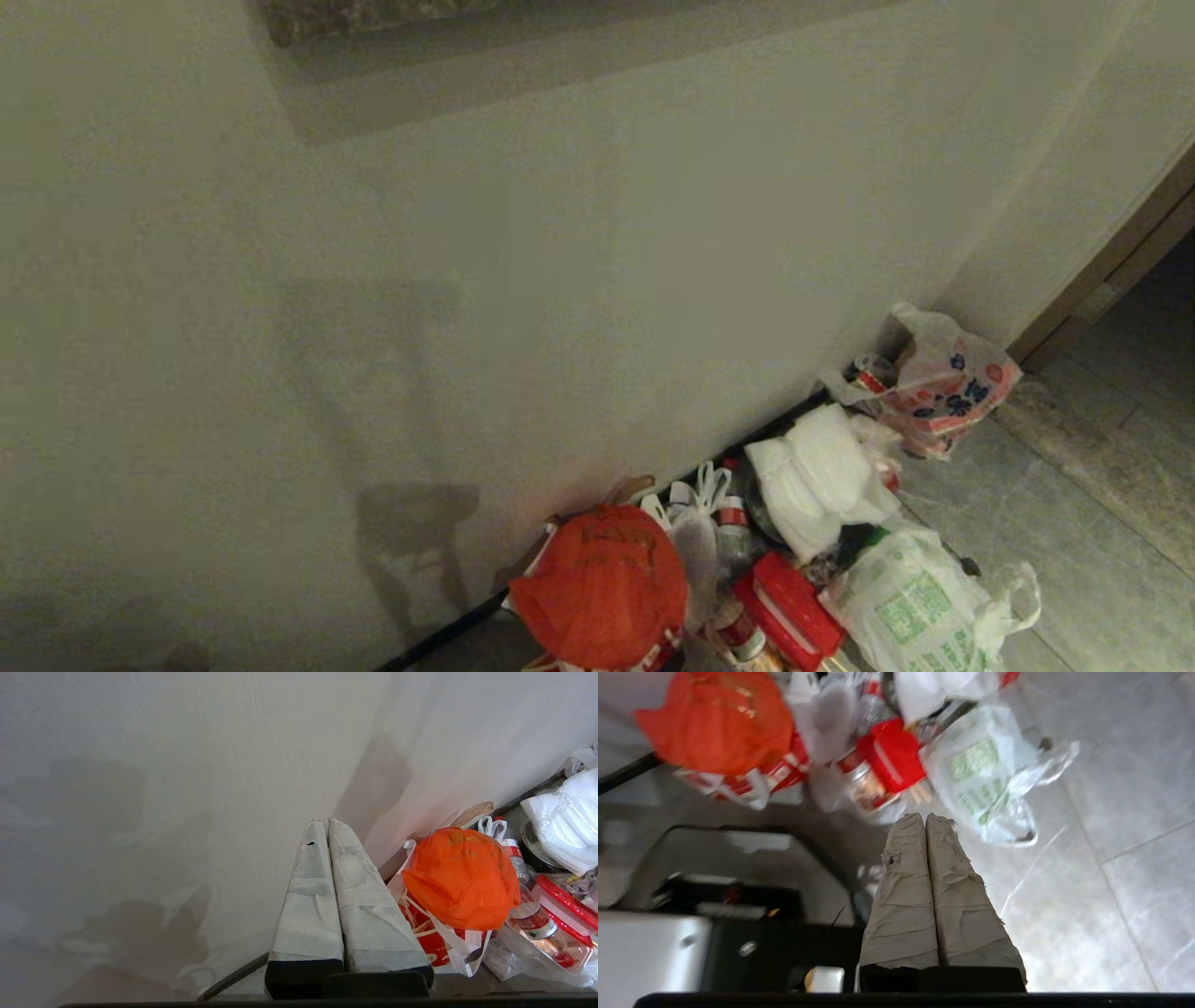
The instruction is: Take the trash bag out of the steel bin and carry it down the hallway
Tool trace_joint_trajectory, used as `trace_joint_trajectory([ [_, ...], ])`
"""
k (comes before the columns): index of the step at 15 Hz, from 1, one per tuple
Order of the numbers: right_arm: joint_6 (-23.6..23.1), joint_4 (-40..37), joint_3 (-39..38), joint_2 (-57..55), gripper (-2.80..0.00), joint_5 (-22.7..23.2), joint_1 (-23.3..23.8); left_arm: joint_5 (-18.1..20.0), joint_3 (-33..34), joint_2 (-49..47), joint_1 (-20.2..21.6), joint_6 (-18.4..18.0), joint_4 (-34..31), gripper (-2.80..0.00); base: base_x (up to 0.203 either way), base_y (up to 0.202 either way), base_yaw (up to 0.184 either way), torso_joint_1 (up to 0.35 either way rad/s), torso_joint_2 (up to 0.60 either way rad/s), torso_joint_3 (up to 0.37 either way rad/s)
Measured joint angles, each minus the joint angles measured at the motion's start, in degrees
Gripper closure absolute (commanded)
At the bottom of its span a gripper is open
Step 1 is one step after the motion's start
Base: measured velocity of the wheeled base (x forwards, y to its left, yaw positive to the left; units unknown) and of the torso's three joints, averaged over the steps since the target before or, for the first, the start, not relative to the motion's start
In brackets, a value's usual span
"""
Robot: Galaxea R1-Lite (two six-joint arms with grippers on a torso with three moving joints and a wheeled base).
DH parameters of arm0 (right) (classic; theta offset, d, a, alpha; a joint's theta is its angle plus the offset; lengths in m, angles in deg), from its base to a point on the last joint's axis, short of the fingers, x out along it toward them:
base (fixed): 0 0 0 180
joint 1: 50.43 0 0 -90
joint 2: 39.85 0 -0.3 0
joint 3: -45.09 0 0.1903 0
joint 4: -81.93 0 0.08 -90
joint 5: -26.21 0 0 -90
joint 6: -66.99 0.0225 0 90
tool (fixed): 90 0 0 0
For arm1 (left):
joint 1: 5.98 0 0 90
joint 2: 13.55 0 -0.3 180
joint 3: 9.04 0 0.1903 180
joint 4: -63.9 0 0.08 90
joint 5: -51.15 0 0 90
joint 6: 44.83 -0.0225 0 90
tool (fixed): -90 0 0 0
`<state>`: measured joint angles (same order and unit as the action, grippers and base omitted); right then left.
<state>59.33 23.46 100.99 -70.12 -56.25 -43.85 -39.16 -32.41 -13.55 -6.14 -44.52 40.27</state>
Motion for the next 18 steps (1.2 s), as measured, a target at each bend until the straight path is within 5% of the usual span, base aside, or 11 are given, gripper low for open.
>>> trace_joint_trajectory([
  [5, -1.05, 19.59, -17.26, 9.39, 0.00, -0.48, 0.38, -0.02, 0.00, 0.00, 0.00, 0.00, 0.00, 0.00, 0.000, 0.000, 0.000, 0.000, 0.00, 0.000],
  [15, -1.05, 20.34, -18.76, 11.99, 0.00, -0.48, 0.27, 0.00, 0.00, 0.00, -0.02, 0.01, 0.01, 0.00, 0.000, 0.000, 0.000, 0.000, 0.00, 0.000],
  [18, 2.24, 23.15, -21.56, 14.51, 0.00, -3.17, -1.53, 0.00, 0.00, 0.00, -0.06, 0.00, 0.00, 0.00, 0.000, 0.000, 0.000, 0.000, 0.00, 0.000],
])
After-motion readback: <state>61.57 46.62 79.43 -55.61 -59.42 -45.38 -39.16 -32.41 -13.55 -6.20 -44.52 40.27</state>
